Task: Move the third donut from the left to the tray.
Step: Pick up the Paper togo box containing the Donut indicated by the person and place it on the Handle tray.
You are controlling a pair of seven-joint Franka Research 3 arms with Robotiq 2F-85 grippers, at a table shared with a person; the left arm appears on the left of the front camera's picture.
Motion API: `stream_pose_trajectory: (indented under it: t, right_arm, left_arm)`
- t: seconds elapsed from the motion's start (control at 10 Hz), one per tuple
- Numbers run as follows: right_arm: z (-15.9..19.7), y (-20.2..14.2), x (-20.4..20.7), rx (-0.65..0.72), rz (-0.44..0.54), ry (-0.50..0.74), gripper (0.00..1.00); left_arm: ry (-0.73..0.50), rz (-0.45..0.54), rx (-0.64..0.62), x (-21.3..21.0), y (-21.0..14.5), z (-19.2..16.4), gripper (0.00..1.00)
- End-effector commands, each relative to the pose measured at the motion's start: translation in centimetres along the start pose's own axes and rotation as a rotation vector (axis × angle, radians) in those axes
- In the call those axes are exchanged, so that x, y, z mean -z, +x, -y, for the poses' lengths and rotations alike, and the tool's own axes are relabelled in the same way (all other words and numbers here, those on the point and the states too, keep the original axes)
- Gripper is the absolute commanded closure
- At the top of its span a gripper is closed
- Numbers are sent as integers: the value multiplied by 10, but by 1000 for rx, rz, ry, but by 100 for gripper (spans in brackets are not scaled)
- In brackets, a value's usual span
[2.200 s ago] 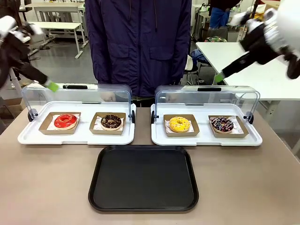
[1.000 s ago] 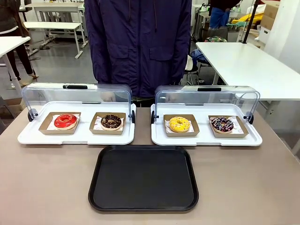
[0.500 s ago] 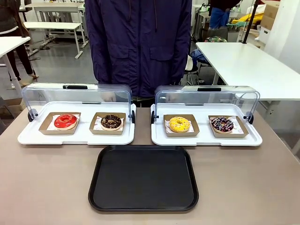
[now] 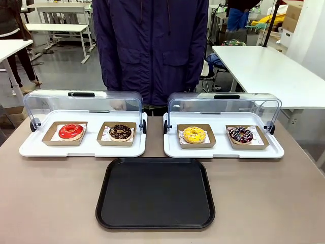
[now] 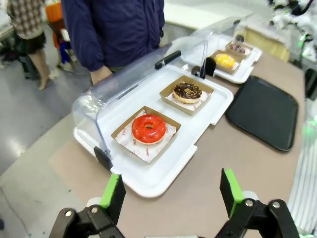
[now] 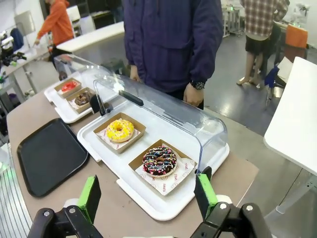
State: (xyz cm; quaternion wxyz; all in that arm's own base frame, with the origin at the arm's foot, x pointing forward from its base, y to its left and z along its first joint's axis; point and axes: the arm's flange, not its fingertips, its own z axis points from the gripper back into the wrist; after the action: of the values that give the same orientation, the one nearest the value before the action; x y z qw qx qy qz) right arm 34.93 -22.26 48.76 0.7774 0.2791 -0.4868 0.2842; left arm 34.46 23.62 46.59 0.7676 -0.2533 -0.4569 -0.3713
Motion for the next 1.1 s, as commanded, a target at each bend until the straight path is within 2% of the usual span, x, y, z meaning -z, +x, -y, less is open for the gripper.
stream_pose_trajectory:
  t: [0.0,1.0]
  right_arm:
    - [0,1,2,-3,2,7,0]
    - [0,1,2,-3,2,7,0]
  left_arm:
    - [-9,-14,12,0,3,0,0]
    - [-9,-14,12,0,3,0,0]
